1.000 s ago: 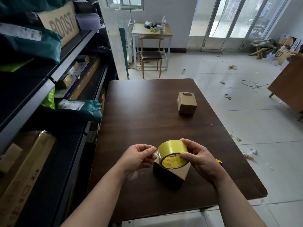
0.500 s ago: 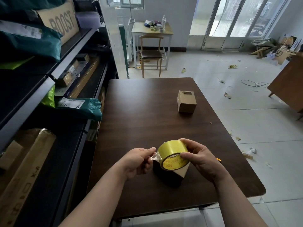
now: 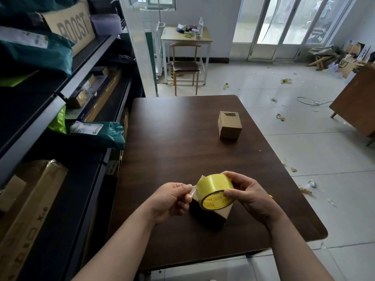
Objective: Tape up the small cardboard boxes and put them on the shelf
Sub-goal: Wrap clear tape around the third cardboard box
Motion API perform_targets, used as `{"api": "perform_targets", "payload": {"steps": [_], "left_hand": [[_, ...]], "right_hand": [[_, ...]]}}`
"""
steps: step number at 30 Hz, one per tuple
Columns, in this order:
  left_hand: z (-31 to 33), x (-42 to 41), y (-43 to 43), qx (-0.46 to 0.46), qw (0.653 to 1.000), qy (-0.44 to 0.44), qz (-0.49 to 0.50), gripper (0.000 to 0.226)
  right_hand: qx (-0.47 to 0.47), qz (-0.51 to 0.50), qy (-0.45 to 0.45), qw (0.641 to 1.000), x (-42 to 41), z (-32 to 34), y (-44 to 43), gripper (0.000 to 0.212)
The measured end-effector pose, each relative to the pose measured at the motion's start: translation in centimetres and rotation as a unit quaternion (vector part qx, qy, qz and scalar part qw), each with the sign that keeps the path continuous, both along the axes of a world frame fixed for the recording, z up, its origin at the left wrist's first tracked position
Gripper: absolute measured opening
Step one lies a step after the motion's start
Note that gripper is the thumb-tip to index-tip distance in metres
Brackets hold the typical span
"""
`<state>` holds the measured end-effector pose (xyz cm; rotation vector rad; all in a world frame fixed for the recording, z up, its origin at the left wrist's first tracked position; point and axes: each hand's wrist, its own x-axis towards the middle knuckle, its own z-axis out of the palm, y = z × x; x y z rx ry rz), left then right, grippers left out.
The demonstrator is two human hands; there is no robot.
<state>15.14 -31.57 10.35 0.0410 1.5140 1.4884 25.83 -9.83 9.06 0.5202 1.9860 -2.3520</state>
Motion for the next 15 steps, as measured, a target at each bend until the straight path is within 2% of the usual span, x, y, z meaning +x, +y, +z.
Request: {"api": "perform_targets", "payload": {"steps": [5, 9, 12, 15], "left_hand": [[0.22, 0.00, 0.26, -0.045, 0.998, -0.048, -0.007, 0.032], [-0.08, -0.13, 0.22, -0.030, 0.998, -0.056, -0.004, 0.026], [-0.46, 0.01, 0.27, 0.007, 1.000, -0.002, 0.014, 0.022], [-0.64, 0.22, 0.50, -0.024, 0.989, 0.144, 0.005, 0.021]], "right_hand": [[0.008, 0.008, 0.006, 1.000, -0.14, 0.13, 0.02, 0.079], [0.014, 0.006, -0.001, 1.000, -0.04, -0.07, 0.12, 0.078], [0.017, -0.006, 0.000, 1.000, 0.07, -0.26, 0.23, 0.082], [0.031, -0.010, -0.008, 0.999, 0.10, -0.39, 0.18, 0.078]]}}
